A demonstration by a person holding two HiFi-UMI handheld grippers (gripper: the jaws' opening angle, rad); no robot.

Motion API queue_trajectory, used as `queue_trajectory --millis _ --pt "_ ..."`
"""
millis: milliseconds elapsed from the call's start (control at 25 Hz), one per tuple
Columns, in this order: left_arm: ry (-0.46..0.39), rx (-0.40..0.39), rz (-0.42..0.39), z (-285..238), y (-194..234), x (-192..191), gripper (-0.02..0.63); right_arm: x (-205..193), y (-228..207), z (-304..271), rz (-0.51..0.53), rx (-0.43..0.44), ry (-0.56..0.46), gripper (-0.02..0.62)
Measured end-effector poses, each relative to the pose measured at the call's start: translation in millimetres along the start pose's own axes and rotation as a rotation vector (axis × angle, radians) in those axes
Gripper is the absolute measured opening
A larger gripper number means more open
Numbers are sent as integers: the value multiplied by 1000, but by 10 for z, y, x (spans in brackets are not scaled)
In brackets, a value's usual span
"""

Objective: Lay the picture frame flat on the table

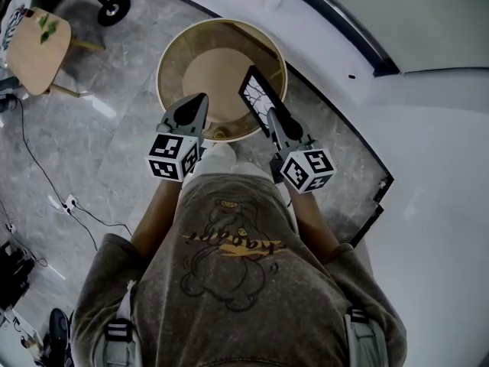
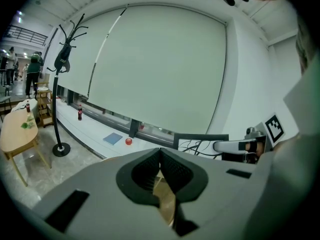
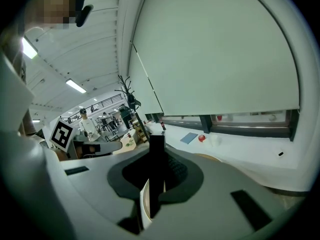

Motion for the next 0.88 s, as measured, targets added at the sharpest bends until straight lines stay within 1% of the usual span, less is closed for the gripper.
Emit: queue_trajectory --millis 200,400,600,880 --pt "6 -4 -18 -146 21 77 17 32 -118 -77 -4 -8 -1 48" --pt "24 11 -27 -373 -26 101 18 71 -355 -156 -24 4 6 48" --pt "33 48 -4 -570 29 108 18 121 -554 -313 -34 27 22 48" --pt "46 55 16 -848 121 44 18 97 -830 -578 -46 20 41 48"
Point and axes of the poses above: the fingertips, and each gripper's own axes: z backward along the fingers, y to its left, x out of its top, the point moved 7 cm from there along z, backward along the fingers, and after that the axes turned 6 degrees about x, right-handed, at the moved point
